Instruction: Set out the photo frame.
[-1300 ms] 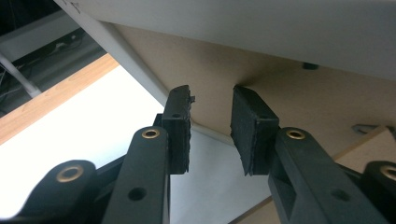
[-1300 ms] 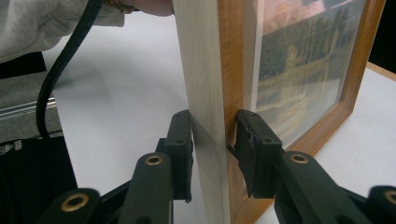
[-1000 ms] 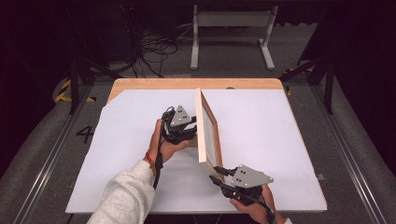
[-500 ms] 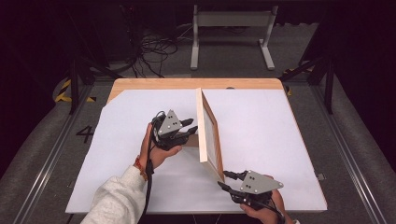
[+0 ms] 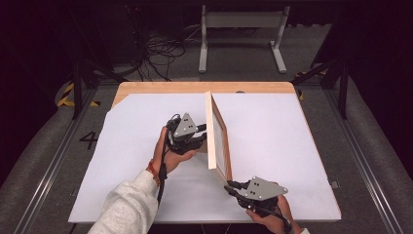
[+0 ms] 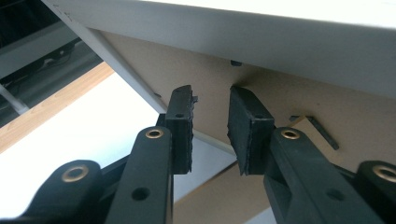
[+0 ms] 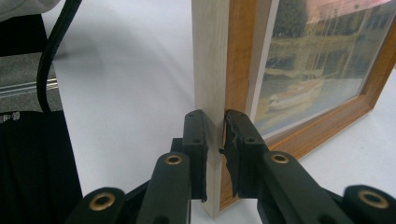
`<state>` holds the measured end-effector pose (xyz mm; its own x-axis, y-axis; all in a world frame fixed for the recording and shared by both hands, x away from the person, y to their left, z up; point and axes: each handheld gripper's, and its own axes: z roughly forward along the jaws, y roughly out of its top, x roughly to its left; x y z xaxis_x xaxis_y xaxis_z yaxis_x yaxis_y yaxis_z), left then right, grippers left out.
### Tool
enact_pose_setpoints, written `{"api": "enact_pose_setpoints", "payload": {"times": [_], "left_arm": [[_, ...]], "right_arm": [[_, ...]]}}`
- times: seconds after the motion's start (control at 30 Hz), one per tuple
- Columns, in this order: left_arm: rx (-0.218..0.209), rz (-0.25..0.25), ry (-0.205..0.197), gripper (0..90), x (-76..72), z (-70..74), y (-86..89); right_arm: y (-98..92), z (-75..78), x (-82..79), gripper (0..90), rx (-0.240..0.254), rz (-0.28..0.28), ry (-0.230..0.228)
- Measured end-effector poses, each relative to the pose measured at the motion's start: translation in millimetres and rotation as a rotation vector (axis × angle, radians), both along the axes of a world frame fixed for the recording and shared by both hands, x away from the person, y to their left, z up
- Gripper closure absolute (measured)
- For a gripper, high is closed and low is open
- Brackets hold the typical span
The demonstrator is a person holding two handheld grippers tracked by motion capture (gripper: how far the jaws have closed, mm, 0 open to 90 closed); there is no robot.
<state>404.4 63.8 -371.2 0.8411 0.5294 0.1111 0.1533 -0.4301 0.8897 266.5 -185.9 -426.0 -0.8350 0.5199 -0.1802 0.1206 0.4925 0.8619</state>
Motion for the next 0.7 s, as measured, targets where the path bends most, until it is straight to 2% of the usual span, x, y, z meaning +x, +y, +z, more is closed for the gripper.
{"api": "enact_pose_setpoints", "payload": {"times": [0.33,0.47,0.7], "left_arm": [[0.021,-0.018,0.005,70.9,4.2,2.8,-0.4],[0.01,-0.013,0.023,70.1,6.7,1.9,-0.2],[0.003,-0.01,0.027,71.6,7.5,1.3,-2.8]], "right_arm": [[18.1,0.7,1.5,79.6,-0.015,0.025,0.002],[24.4,-1.0,2.0,79.4,-0.014,0.026,0.001],[31.2,-1.4,2.8,79.4,-0.016,0.029,0.001]]}}
